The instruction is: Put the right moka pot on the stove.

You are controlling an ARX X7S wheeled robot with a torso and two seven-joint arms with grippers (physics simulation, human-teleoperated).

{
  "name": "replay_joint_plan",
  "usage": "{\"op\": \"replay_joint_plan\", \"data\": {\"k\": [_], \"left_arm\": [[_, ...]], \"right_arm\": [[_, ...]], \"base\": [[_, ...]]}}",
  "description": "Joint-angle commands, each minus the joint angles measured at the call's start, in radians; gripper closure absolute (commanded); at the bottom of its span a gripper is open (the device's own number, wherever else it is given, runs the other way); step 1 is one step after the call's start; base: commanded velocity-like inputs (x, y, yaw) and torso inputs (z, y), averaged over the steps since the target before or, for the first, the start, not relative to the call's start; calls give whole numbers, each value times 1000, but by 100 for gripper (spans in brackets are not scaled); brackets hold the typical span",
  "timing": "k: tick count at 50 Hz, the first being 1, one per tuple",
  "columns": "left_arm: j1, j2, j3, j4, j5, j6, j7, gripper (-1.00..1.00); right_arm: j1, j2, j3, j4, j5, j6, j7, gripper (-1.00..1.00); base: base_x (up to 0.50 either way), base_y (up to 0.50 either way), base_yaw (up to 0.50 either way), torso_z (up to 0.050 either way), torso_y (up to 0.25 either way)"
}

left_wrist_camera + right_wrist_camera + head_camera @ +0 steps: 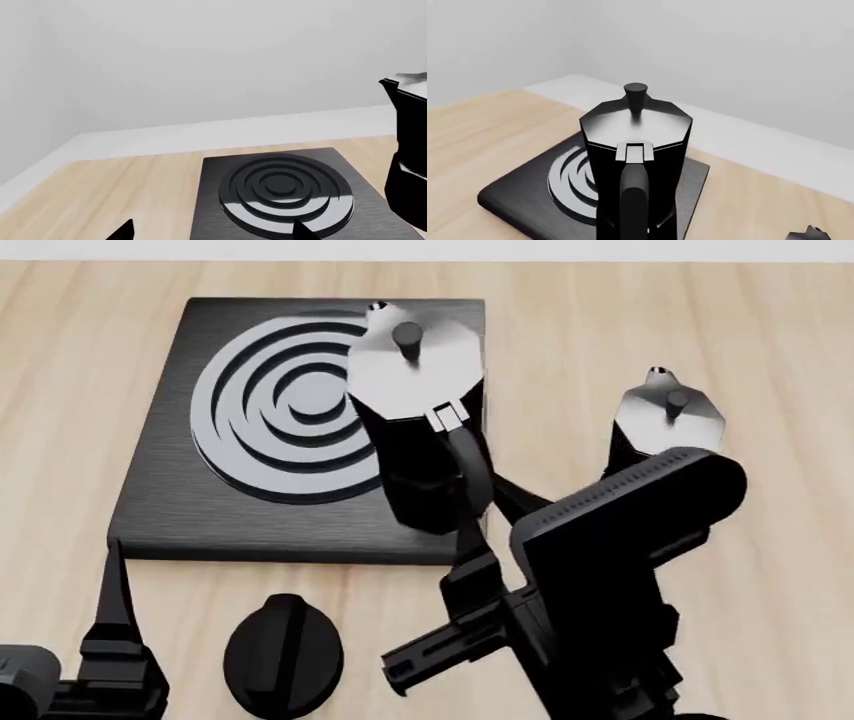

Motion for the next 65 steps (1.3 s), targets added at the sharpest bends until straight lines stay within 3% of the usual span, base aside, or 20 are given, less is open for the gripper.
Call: {"op": "replay_joint_plan", "data": {"k": [1, 44, 65], "left_arm": [[-1, -2, -2, 0, -6, 5, -1, -100], [2, -12, 11, -5, -7, 34, 3, -100], [7, -15, 16, -13, -13, 57, 11, -100]], "right_arm": [[101, -43, -60, 59, -56, 6, -27, 100], [309, -219, -194, 416, -166, -123, -130, 100], [388, -317, -243, 708, -234, -275, -201, 100]], "base": [[0, 0, 0, 0, 0], [0, 0, 0, 0, 1], [0, 0, 0, 0, 1]]}}
